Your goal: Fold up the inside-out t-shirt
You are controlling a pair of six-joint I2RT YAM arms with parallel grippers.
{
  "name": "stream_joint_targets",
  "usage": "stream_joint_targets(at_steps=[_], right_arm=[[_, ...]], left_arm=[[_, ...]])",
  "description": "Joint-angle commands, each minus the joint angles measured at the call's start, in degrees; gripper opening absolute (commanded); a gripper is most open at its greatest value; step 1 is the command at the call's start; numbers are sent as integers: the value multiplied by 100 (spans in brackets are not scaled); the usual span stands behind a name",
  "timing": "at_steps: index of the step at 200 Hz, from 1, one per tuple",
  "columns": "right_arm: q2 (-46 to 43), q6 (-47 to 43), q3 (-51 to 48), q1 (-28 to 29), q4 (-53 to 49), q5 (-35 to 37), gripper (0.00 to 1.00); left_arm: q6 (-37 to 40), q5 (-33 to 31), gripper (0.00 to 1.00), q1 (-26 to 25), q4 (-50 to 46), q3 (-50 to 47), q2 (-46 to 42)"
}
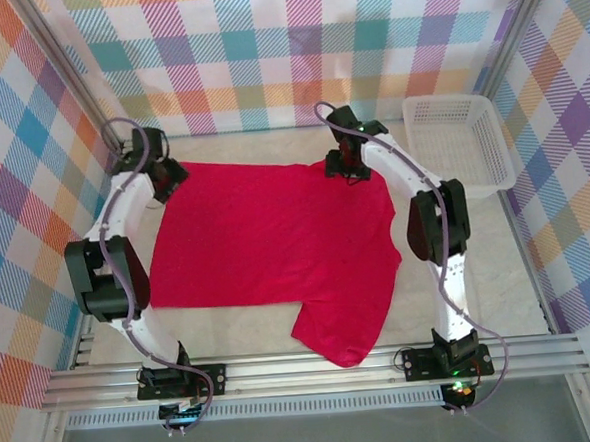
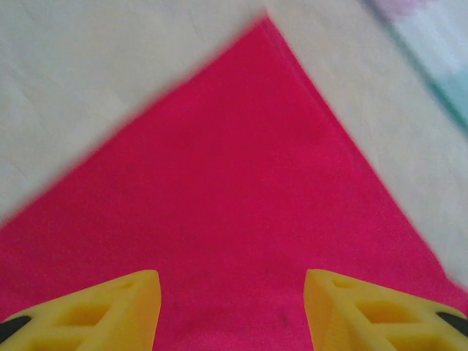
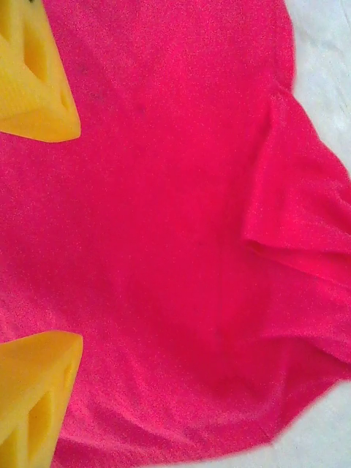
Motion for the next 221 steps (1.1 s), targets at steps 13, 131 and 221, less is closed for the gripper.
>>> stream_joint_targets(at_steps=[13,131,221], right_arm=[[172,481,-104,-254,1004,-593,65],[2441,1412,2430,-578,761,-1183,6],[3826,1306,4538,-712,2315,-1920,52]], left_arm=[[-509,954,54,-235,828,-1276,-195],[-361,1195,53,-422,977,-2183,-860],[-178,1167,52,-607,642,-2181,-740]])
